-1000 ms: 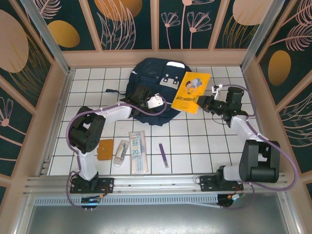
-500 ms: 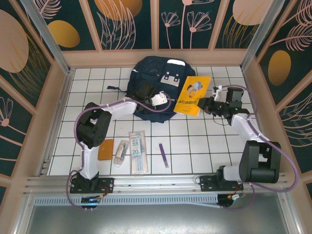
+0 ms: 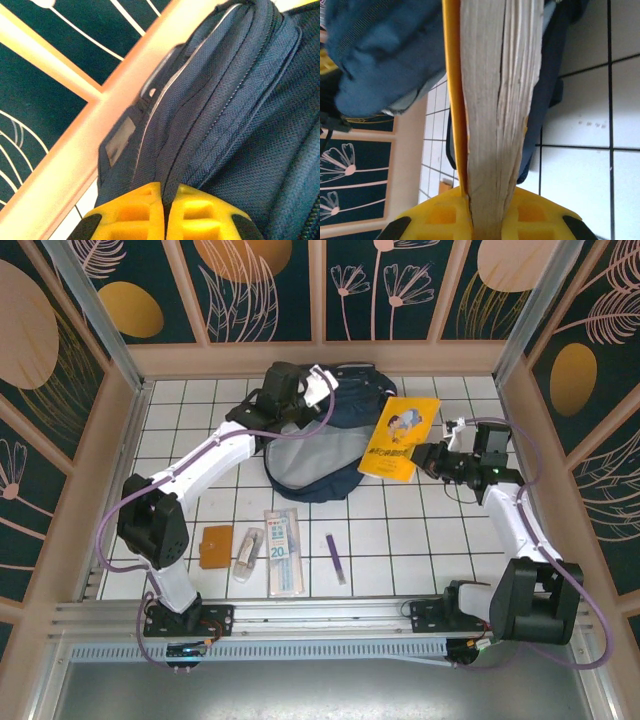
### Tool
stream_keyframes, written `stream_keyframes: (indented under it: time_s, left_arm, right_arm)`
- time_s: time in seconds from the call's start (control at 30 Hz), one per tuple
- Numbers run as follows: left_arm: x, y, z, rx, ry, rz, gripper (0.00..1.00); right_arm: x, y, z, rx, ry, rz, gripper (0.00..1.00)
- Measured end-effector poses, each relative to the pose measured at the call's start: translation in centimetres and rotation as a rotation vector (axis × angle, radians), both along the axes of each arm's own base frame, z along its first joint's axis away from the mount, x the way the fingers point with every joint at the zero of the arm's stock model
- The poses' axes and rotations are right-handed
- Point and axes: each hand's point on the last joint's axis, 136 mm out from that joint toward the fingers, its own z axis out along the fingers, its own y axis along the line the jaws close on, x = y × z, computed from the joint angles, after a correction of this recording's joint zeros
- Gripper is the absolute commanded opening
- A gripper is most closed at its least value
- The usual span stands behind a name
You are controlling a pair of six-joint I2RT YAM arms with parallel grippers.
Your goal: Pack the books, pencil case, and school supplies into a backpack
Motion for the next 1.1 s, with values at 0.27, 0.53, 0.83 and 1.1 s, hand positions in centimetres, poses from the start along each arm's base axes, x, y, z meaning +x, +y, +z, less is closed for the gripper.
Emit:
stream_keyframes:
  time_s: [0.27,0.53,0.83,1.1]
  left_arm:
    - [0.1,-0.6,1.7,-0.099,0.031,0.017,0.0]
    - [-0.7,-1.9,2.3,-0.158,0.066,-0.032,0.0]
    - [-3.2,-5.0,2.1,-0.189,0.109,-0.112,0.0]
    - [-3.5,-5.5,2.1,-0.217,0.13,-0.109,0.0]
  right_arm:
    - [-4.0,5.5,-1.5,0.098,0.174,0.197,0.0]
    - [-4.3,11.0,-1.6,0.2,0.267,0.344,0.0]
    - [1.8,14.9,-5.6,0.197,0.282,0.313,0.0]
    - [6.4,15.6,-7.9,0.077,0.191,0.253,0.09]
